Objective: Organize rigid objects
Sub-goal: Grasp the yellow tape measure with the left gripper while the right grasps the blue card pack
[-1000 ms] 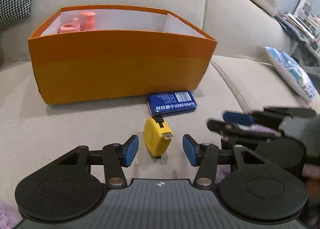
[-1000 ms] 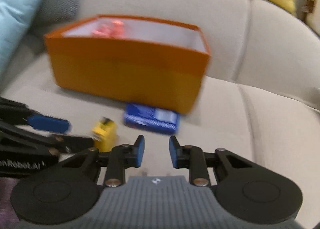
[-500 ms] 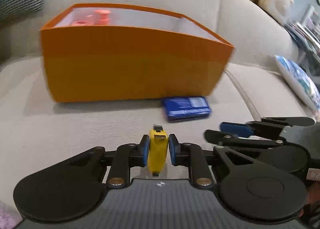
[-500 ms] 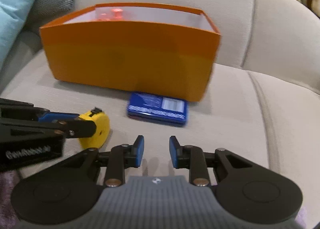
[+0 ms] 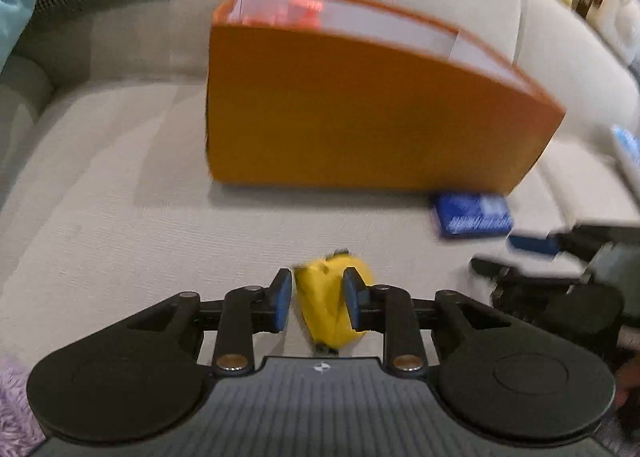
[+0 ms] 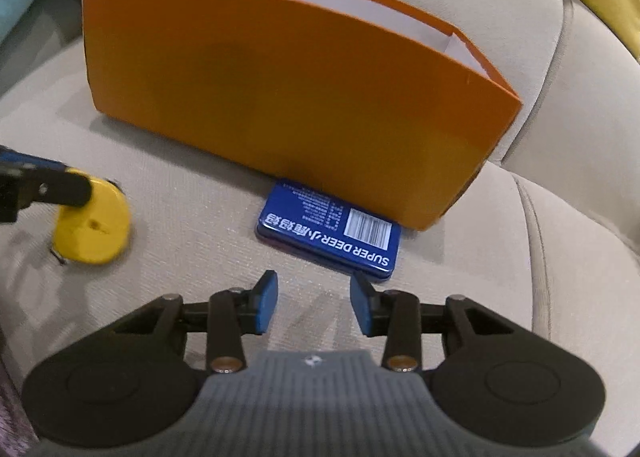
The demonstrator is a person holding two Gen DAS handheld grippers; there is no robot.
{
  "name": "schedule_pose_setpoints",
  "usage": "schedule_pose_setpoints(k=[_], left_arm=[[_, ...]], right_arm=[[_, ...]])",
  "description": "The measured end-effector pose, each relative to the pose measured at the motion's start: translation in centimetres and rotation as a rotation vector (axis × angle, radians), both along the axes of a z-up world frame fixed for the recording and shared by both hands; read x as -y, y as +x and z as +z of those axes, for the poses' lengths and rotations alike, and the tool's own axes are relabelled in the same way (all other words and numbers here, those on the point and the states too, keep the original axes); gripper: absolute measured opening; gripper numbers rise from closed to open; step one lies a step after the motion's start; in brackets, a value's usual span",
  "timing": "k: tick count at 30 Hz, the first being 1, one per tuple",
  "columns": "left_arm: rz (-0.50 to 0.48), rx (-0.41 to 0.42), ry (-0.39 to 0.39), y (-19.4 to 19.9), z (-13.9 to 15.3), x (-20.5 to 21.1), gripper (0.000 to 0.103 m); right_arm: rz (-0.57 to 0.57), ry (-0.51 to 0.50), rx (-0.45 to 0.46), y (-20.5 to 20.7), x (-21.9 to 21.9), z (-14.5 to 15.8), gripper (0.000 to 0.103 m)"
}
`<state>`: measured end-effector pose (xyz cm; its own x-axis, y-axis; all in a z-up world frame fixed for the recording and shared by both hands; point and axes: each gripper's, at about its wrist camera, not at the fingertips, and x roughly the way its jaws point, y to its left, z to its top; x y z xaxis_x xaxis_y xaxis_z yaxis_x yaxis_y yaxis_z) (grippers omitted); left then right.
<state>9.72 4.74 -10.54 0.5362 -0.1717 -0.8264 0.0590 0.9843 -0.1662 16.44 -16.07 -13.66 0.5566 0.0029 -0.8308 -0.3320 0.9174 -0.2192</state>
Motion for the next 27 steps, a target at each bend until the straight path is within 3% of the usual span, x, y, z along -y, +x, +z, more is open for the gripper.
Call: schedule_pose_setpoints(k=[3,5,6,8,11,13,16,19,23,27], left_arm=[[-0.015,-0.031,0.003,-0.1,-0.3,-0.3,0.035],[-0.049,-0.043,0.009,-0.2,-0.1,-0.2,0.054],[-0.057,-0.049,0.016,-0.3,-0.1,-0.2,0.058],[-0.033,-0.073,0.009,-0.4,-0.2,-0.5,0.060],[0.056,-0.126,-0.069,0.1,-0.5,-0.7,0.067],[0.075,-0.120,-0.071,0.4,-0.5,-0.1,0.068],[0.060,-0.111,-0.008,1.0,-0.7,1.7,0.069],[0.072,-0.135,0.064,1.6,-1.4,2.6,0.062],[0.045,-0.124,0.069,1.9,-1.7,2.6,0.059],[0.022,-0.098,0.075,2.3,-1.6,1.6,0.059]], right_arm=[[0.019,-0.046,-0.001,0.4,-0.4,-0.3,0.048],[0.027,-0.066,-0.007,0.6,-0.5,-0.5,0.049],[0.027,-0.064,-0.010,0.7,-0.5,-0.6,0.049],[0.026,-0.065,-0.006,0.6,-0.5,-0.6,0.049],[0.034,-0.078,0.015,0.3,-0.8,-0.7,0.050],[0.042,-0.075,0.018,0.0,-1.0,-0.6,0.050],[0.070,-0.081,0.020,-0.4,-1.2,-0.3,0.050],[0.136,-0.149,0.054,-0.7,-1.7,-0.3,0.050],[0.252,-0.235,0.070,-0.8,-2.8,-0.9,0.055],[0.285,-0.258,0.083,-0.7,-3.4,-1.8,0.055]])
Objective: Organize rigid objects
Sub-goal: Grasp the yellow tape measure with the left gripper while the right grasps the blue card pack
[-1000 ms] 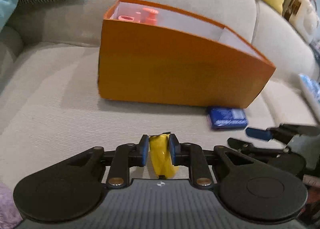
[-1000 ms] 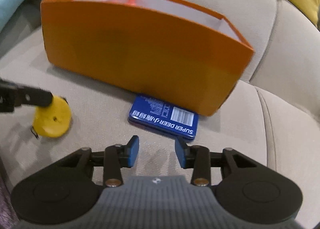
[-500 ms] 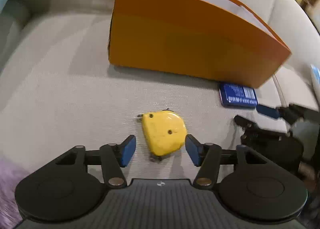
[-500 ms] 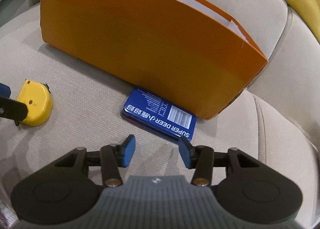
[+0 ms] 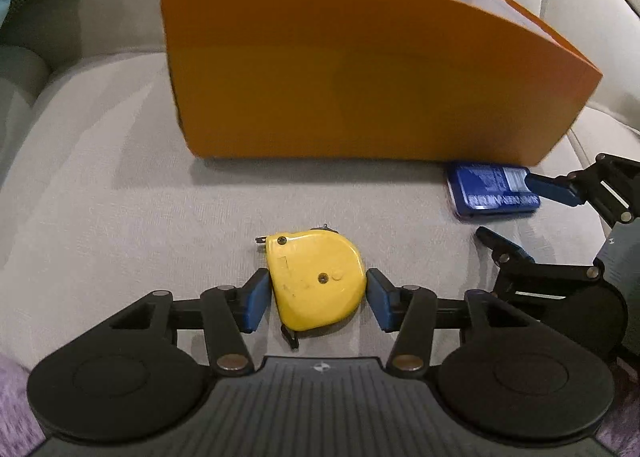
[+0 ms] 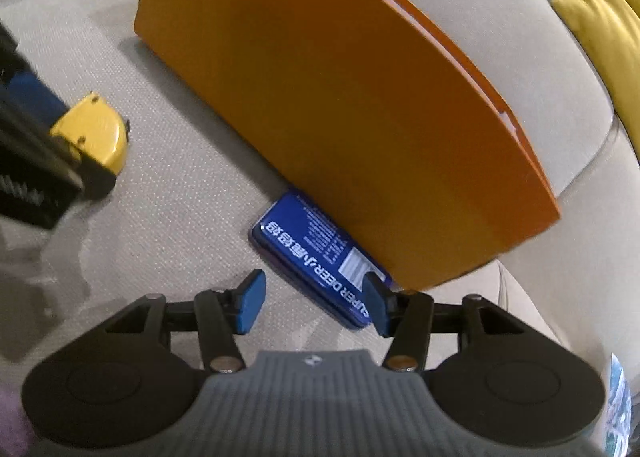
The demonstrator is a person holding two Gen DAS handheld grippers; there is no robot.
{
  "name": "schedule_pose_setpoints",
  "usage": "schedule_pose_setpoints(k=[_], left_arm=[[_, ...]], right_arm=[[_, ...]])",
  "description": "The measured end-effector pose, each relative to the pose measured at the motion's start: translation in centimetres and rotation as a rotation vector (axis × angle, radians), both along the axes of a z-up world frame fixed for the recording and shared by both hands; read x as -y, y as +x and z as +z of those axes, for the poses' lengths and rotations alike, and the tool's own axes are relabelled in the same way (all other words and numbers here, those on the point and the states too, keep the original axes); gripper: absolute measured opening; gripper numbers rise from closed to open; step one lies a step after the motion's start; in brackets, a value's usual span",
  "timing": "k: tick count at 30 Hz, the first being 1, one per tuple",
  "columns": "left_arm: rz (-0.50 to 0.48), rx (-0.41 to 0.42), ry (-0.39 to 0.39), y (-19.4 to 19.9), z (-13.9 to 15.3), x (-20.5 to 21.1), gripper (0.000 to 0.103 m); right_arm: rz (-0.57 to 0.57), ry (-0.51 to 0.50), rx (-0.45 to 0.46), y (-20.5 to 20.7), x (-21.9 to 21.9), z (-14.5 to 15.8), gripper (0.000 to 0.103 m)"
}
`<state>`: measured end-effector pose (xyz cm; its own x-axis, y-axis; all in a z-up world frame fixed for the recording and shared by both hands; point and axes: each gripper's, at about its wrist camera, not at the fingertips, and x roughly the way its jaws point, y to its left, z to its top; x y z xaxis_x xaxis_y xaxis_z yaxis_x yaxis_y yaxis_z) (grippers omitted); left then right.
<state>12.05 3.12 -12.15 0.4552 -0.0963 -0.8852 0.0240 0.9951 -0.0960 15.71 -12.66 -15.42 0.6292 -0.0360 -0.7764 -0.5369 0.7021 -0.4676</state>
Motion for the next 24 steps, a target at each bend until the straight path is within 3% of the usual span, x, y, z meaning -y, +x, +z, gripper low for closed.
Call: schedule_pose_setpoints(k=[3,9,14,17,18,19,24], left_arm=[[0.017,0.002,-0.013,0.3,0.1,-0.7,0.059],[-0.006,0.030,0.008,-0.1,0.0,-0.2,0.059],[-0.021,0.039,-0.024,-0.4,0.4,-0.2,0.059],[-0.015,0.045,-0.016,-0.8,0.7,-0.7,0.059],[-0.009,0.046,-0.019,-0.8,0.7,-0.8,0.059],[-0.003,0.046,-0.025,-0.8,0.8,-0.9,0.059],[-0.029,0.065,-0.025,-1.0,1.3,-0.6,0.059]], right_arm=[[0.005,0.001,0.017,0.2,-0.3,-0.3,0.060],[0.011,0.020,0.017,0.5,-0.3,-0.7,0.059],[0.130,-0.078,0.065,-1.5,-1.9,-1.4,0.037],[0.149,-0.061,0.068,-2.2,-2.1,-0.9,0.023],[0.151,-0.045,0.069,-2.5,-1.9,-0.4,0.008],[0.153,-0.034,0.065,-2.8,-1.8,0.0,0.000],[0.178,-0.082,0.056,-4.2,-2.5,0.5,0.000]])
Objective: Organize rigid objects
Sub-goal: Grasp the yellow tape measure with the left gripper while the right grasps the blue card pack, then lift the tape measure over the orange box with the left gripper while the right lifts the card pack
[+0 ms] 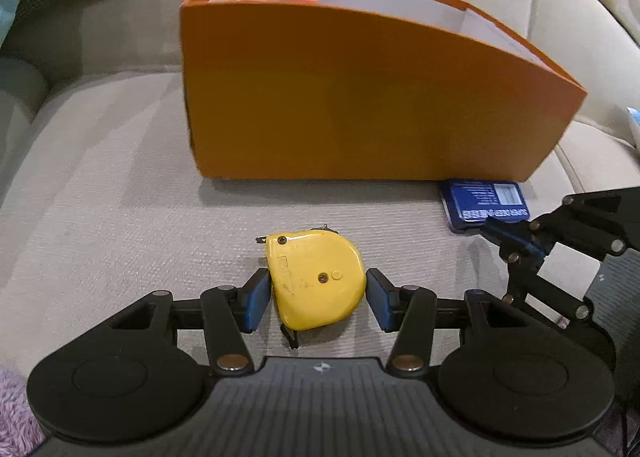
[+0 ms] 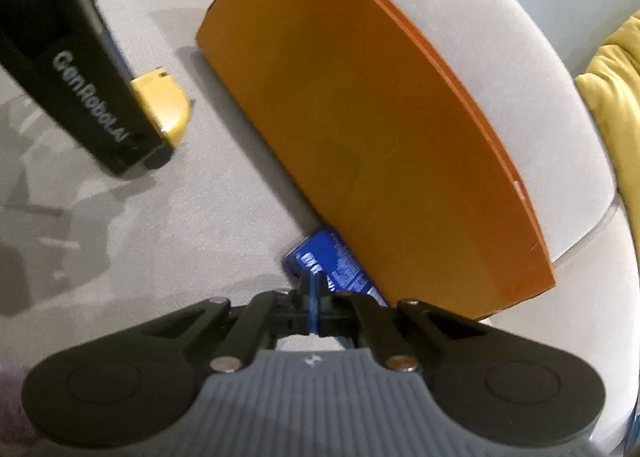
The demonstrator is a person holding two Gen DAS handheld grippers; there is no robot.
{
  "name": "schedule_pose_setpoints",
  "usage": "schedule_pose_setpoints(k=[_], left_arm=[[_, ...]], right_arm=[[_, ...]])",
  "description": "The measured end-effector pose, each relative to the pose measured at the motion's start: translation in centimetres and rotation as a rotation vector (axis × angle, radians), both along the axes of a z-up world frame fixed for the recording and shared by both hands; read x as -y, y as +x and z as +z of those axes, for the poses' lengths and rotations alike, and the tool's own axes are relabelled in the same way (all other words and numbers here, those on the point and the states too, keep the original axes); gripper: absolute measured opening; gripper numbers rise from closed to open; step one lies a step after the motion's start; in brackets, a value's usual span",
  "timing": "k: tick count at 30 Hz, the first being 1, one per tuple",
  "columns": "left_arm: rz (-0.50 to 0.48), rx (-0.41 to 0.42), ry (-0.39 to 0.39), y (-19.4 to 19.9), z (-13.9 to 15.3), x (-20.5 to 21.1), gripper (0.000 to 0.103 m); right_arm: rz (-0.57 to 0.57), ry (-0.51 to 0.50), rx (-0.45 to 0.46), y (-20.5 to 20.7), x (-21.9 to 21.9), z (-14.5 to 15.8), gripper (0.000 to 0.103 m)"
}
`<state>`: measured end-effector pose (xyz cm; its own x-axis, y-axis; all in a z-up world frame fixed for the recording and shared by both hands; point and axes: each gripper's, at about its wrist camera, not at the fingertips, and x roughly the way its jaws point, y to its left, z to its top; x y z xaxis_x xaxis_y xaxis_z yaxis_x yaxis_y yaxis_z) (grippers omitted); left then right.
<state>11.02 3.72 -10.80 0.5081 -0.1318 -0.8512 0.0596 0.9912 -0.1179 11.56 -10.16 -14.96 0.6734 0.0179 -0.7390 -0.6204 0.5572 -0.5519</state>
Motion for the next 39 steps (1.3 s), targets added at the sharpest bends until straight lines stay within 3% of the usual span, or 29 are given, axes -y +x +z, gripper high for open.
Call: schedule_pose_setpoints(k=[2,4,6,14,19,23,28,32,36,39], left_arm=[[-0.004,0.000,0.019,-0.3,0.1,0.0,0.059],[0.005,-0.012,0.035,-0.4,-0.1,-0.4,0.059],[0.006,-0.016,0.045,-0.5,-0.5,-0.5,0.059],[0.011,-0.024,0.020,-0.4,-1.0,-0.9,0.059],[0.012,-0.019,0.008,-0.5,-1.2,-1.4,0.059],[0.017,-0.013,-0.012,-0.9,-1.0,-2.0,0.059],[0.018,0.003,-0.037,-1.1,-0.5,-2.4,0.059],[0.015,-0.003,-0.051,-1.6,-0.3,-2.9,0.059],[0.020,-0.050,-0.119,-1.6,-1.0,-3.5,0.059],[0.001,-0.053,-0.126,-1.5,-1.3,-3.2,0.059]], right_arm=[[0.037,-0.070,0.015,-0.5,-0.3,-0.4,0.002],[0.071,-0.124,0.039,-1.0,-0.2,-0.8,0.018],[0.096,-0.171,0.043,-1.1,0.3,-1.2,0.028],[0.182,-0.322,0.119,-1.8,-1.0,-4.4,0.030],[0.251,-0.421,0.205,-4.8,-1.1,-6.2,0.026],[0.200,-0.319,0.156,-5.2,0.1,-3.9,0.020],[0.222,-0.242,0.119,-6.8,-0.2,-1.0,0.015],[0.160,-0.040,-0.031,-7.7,-1.2,2.3,0.014],[-0.009,0.220,-0.237,-6.8,-0.9,4.9,0.013],[-0.132,0.342,-0.323,-5.7,0.4,5.2,0.013]])
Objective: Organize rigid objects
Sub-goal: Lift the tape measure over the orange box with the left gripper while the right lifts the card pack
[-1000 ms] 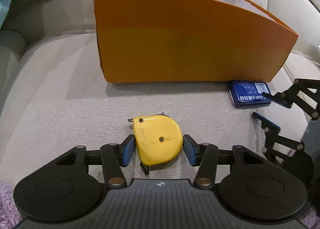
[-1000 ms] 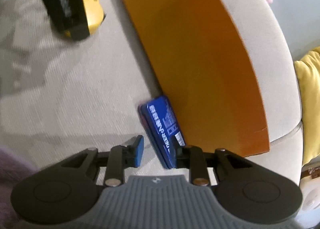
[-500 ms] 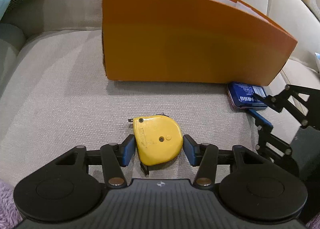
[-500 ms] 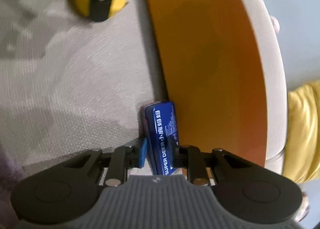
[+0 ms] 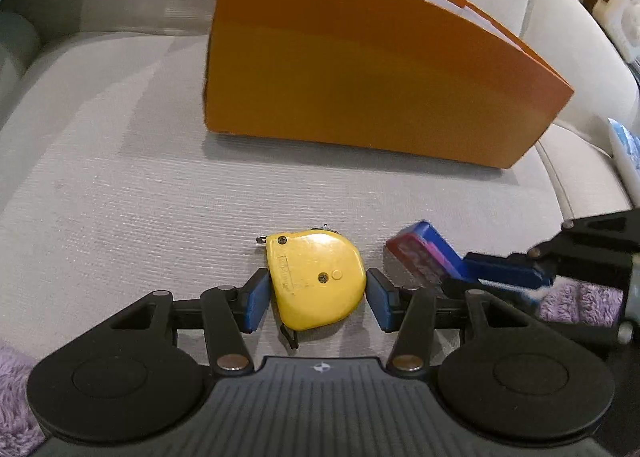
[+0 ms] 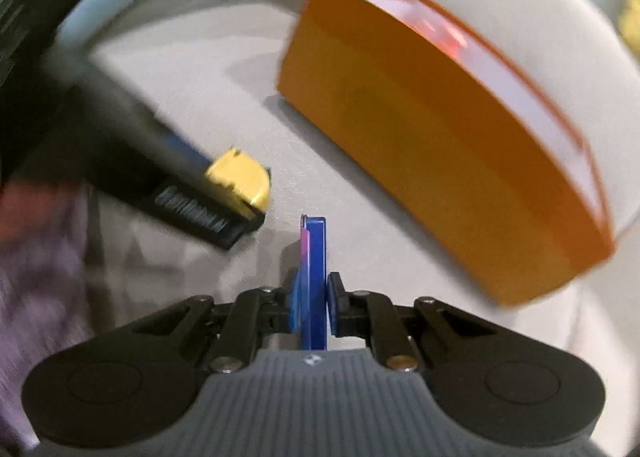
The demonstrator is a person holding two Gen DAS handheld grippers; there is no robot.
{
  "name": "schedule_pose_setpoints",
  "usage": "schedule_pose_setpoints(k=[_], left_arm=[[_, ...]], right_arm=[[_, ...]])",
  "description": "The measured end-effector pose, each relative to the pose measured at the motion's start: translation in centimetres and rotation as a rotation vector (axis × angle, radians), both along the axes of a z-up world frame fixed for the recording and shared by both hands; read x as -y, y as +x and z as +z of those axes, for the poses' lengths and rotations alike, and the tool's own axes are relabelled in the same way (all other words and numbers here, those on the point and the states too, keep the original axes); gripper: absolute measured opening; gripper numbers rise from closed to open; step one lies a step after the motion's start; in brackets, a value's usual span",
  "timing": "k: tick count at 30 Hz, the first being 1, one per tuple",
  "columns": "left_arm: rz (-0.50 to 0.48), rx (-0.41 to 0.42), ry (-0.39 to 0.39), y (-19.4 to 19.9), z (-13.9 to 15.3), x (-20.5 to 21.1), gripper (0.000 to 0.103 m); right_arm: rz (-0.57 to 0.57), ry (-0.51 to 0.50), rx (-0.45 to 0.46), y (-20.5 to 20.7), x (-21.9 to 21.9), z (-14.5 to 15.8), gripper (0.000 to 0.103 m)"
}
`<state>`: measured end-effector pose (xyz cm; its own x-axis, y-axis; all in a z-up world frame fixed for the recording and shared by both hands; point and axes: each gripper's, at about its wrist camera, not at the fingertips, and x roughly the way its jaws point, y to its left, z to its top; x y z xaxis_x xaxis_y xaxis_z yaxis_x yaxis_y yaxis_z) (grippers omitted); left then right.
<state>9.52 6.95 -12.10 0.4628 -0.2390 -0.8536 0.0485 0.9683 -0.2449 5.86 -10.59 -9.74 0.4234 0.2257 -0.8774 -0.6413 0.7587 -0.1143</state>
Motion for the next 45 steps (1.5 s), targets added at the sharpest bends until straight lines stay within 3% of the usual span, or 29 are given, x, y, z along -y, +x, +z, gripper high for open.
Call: schedule_pose_setpoints(k=[3,10,17,18,20,26,32,37,41,45], left_arm=[[-0.009,-0.004,0.015,0.3,-0.4,0.3,0.059],[-0.022,-0.011,0.038,0.1,-0.6,0.9,0.061],[0.016,-0.056,0.033,-0.2,-0.9,1.2,0.069],[0.024,-0.055,0.031,-0.2,-0.9,1.2,0.069],[0.029,-0.050,0.022,0.0,-1.1,1.4,0.058],[0.003,-0.017,0.054,0.0,-0.6,2.2,0.057],[0.022,0.012,-0.053,0.3,3.3,1.3,0.057],[0.014,0.086,-0.143,1.9,9.1,1.0,0.056],[-0.036,0.158,-0.137,4.7,12.9,2.2,0.056],[-0.079,0.192,-0.132,8.5,14.5,4.0,0.056]], right_arm=[[-0.076,0.028,-0.042,1.4,1.4,-0.4,0.015],[-0.101,0.085,-0.124,3.8,2.6,-1.1,0.016],[-0.120,0.109,-0.114,5.8,2.6,-1.3,0.017],[-0.129,0.119,-0.115,5.7,2.9,-1.2,0.017],[-0.144,0.138,-0.121,6.1,3.2,-1.1,0.017],[-0.174,0.177,-0.118,5.9,3.4,-0.7,0.013],[-0.222,0.255,-0.056,5.7,5.8,3.5,0.013],[-0.275,0.347,0.037,6.9,8.5,8.5,0.013],[-0.308,0.397,0.114,8.5,10.4,12.0,0.013],[-0.342,0.405,0.188,11.0,11.6,14.0,0.013]])
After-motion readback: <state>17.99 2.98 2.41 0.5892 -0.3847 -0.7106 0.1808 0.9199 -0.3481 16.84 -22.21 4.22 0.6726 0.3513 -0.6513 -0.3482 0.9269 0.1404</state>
